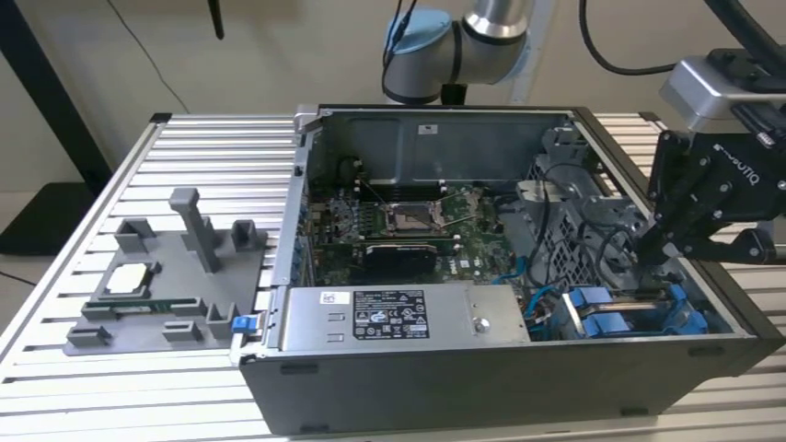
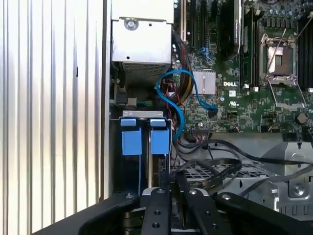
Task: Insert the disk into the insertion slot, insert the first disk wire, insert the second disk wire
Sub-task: 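Insert the second disk wire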
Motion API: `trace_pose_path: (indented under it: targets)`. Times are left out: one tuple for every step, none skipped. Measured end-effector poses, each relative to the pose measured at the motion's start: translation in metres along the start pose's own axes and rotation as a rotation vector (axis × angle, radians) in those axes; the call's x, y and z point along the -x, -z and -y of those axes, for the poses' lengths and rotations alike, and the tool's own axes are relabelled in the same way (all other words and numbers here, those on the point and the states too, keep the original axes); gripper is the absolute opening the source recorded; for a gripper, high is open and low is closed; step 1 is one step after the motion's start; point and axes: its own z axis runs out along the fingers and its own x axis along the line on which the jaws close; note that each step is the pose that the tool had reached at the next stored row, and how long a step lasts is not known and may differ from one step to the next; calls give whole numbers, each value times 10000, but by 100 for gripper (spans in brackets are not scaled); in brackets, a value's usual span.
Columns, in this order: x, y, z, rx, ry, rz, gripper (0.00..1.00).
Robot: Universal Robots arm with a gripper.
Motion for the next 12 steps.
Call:
trace_pose_path:
  targets:
    - [-2,-7,-11,5,-3,-26,0]
    - [-3,-19,-22,4,-7,-49,0]
    - [-5,-32,-30,4,-10,-74,0]
    - [-7,-47,-32,4,-12,-99,0]
    - [-9,-62,-32,4,-12,-125,0]
    - [-11,-78,-31,4,-13,-146,0]
    - [-13,-98,-30,3,-15,-163,0]
    - [-15,-116,-30,3,-17,-181,0]
    - [-18,-133,-29,3,-18,-196,0]
    - [-20,-151,-27,3,-19,-211,0]
    - [-21,-167,-26,2,-20,-225,0]
    - [-22,-173,-26,2,-20,-224,0]
